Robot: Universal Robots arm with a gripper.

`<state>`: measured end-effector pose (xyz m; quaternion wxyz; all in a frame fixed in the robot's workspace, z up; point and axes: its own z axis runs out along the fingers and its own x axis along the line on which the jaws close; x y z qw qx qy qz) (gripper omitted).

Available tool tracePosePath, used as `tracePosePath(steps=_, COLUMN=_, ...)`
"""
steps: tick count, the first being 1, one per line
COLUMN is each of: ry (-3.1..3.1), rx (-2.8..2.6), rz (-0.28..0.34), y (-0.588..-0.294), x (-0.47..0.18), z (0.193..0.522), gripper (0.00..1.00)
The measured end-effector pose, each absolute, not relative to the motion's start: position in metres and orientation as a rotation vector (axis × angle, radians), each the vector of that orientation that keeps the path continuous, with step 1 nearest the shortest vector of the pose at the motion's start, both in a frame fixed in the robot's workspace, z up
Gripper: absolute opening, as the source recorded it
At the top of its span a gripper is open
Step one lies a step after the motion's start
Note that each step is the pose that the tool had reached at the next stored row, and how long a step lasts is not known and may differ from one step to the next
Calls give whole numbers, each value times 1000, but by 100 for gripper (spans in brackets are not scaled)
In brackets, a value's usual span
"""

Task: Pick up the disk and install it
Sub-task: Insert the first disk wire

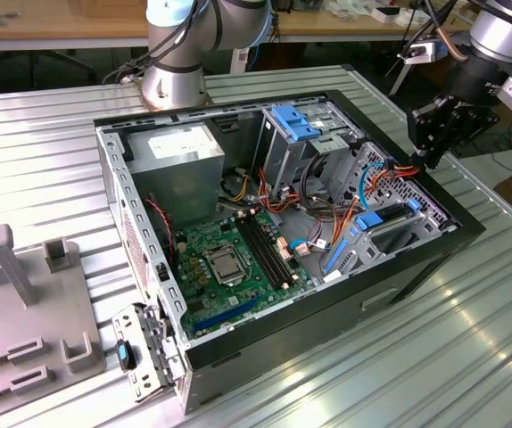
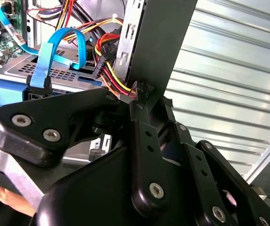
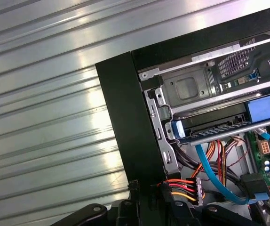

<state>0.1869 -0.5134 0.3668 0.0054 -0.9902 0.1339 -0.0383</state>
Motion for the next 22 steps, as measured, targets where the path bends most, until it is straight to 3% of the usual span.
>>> tracePosePath(steps=11, ry=419, rx=-3100, rz=-120, y=-513, x=186, z=366, gripper=30)
tracePosePath(steps=15, ry=419, rx=-3100, rz=-120, y=-513, x=186, z=366, gripper=17)
tracePosePath(steps=22, ry=419, rx=-3100, rz=-120, y=-513, x=186, z=367, gripper=17)
